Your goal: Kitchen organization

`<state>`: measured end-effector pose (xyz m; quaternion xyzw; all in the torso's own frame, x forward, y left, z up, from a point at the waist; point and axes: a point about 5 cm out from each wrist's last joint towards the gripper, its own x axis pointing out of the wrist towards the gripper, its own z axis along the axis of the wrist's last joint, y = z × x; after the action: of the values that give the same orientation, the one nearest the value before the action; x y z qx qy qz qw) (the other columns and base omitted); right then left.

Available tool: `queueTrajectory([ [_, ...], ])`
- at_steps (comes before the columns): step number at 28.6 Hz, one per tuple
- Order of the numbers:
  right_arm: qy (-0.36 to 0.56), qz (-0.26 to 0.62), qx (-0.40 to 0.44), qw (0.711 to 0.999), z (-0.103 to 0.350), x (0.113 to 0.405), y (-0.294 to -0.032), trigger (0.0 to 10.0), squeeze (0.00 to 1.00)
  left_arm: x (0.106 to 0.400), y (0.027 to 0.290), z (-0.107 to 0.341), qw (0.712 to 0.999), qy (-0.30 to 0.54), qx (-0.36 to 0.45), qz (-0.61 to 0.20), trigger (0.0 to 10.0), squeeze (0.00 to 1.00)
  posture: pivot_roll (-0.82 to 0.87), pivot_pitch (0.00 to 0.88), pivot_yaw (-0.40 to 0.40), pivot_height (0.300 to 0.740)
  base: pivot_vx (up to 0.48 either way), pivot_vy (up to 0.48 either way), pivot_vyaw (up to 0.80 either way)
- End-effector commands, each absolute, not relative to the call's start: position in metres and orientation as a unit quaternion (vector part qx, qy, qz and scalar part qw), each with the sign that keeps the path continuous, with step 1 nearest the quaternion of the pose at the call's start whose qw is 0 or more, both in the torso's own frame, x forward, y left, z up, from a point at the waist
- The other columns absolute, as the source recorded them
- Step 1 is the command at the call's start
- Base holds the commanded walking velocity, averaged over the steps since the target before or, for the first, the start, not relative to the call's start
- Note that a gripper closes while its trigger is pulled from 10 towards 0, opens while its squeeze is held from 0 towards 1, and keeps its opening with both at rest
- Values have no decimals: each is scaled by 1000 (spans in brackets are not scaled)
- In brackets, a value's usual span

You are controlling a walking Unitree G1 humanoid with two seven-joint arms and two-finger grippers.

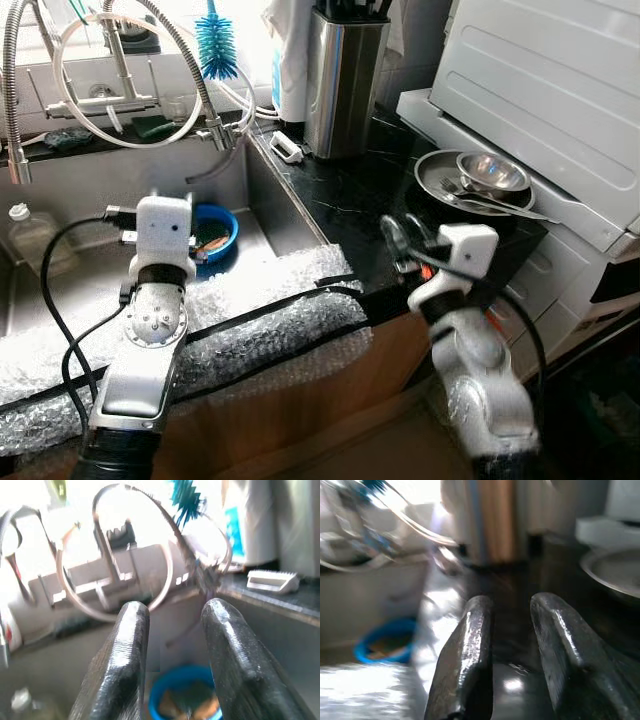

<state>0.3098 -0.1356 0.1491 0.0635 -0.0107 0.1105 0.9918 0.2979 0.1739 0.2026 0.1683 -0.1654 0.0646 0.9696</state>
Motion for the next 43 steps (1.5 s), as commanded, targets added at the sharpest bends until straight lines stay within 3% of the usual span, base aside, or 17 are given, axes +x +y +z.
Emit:
queueTrajectory([
  [1,54,92,78,991,132,315,-144,10000,0,296,168,209,966,-184,175,54,10000,0,-39,0,-57,740,0,0,0],
  [2,59,87,83,991,131,317,-147,10000,427,296,168,209,966,-183,175,54,10000,0,-35,0,-57,740,0,0,0],
  [3,63,84,88,991,130,319,-150,10000,1000,296,167,209,966,-182,176,53,10000,0,-35,0,-57,740,0,0,0],
  [18,118,127,30,984,144,358,-163,10000,1000,296,156,211,966,-187,174,30,10000,0,-37,0,-49,740,0,0,0],
  [28,85,99,4,991,168,382,-181,10000,1000,298,153,213,967,-193,164,32,10000,0,-36,0,-48,740,0,0,0],
  [29,78,99,7,992,172,384,-182,10000,0,298,153,213,967,-193,164,33,10000,0,-36,0,-48,740,0,0,0],
  [35,48,104,17,993,189,391,-185,10000,0,299,153,214,967,-193,164,35,10000,0,-32,0,-49,740,0,0,0],
  [43,78,65,-2,995,183,398,-198,10000,0,299,149,213,967,-194,163,31,10000,0,-23,0,-54,740,0,0,0],
])
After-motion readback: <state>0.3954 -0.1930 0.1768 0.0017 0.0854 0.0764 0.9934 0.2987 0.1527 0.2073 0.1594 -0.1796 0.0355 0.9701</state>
